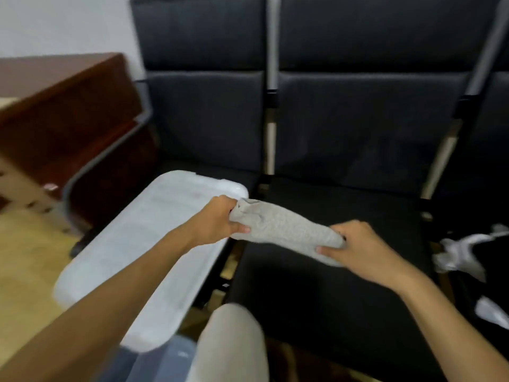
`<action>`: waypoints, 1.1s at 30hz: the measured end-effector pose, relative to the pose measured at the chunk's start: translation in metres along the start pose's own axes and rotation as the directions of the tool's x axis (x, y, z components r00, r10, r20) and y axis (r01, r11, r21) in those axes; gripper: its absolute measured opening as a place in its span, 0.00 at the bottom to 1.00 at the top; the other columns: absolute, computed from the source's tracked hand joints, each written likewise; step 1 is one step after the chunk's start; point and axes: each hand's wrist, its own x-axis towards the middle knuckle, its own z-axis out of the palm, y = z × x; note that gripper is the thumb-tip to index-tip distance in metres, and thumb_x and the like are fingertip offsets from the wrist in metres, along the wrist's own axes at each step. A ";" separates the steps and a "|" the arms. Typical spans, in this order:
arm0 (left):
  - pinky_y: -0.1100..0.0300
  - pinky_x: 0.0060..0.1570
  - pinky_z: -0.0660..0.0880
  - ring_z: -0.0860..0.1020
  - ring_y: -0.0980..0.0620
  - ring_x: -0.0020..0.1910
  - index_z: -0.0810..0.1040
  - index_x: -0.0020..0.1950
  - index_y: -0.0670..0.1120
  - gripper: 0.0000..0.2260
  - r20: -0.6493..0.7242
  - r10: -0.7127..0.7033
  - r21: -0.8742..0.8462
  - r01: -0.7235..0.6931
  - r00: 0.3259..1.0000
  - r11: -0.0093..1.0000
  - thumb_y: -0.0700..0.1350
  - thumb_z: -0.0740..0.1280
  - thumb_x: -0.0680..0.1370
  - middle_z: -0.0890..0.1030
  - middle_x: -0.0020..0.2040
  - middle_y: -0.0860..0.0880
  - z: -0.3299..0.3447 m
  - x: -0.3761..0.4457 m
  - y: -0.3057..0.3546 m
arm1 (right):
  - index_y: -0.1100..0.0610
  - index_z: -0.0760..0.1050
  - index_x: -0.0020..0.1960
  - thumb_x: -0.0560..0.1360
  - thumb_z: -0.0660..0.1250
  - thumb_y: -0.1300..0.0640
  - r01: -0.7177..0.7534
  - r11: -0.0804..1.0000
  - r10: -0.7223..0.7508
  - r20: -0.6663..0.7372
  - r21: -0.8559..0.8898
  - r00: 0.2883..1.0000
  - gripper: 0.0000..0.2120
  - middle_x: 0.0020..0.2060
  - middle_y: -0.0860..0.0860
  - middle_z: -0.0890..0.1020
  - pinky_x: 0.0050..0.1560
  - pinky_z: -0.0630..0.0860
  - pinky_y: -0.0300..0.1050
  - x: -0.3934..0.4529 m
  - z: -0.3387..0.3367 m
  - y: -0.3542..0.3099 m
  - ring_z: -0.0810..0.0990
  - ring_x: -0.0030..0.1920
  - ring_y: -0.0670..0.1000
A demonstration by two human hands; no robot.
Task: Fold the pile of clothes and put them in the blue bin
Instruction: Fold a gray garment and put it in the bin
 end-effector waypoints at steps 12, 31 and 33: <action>0.64 0.33 0.72 0.74 0.60 0.31 0.81 0.36 0.40 0.08 -0.298 -0.605 -0.444 0.454 0.738 0.772 0.36 0.73 0.74 0.78 0.29 0.55 -0.050 -0.401 -0.206 | 0.62 0.78 0.36 0.74 0.71 0.59 0.466 0.882 -0.393 0.656 0.070 0.645 0.10 0.34 0.55 0.82 0.34 0.72 0.43 -0.014 0.253 -0.249 0.80 0.34 0.47; 0.49 0.62 0.64 0.73 0.53 0.58 0.76 0.62 0.56 0.17 -0.012 -0.725 -0.104 0.720 0.689 0.686 0.53 0.69 0.73 0.78 0.55 0.58 0.159 -0.439 -0.342 | 0.52 0.66 0.71 0.79 0.62 0.63 0.634 0.636 0.138 0.873 -0.441 0.468 0.22 0.69 0.55 0.69 0.63 0.73 0.48 -0.022 0.462 -0.158 0.73 0.64 0.56; 0.46 0.68 0.58 0.65 0.50 0.72 0.64 0.75 0.57 0.29 0.154 -0.724 -0.094 0.739 0.672 0.667 0.55 0.69 0.75 0.68 0.73 0.55 0.177 -0.433 -0.342 | 0.56 0.63 0.73 0.80 0.61 0.62 0.683 0.516 0.324 0.856 -0.517 0.403 0.22 0.71 0.58 0.67 0.65 0.70 0.48 -0.024 0.461 -0.145 0.71 0.68 0.58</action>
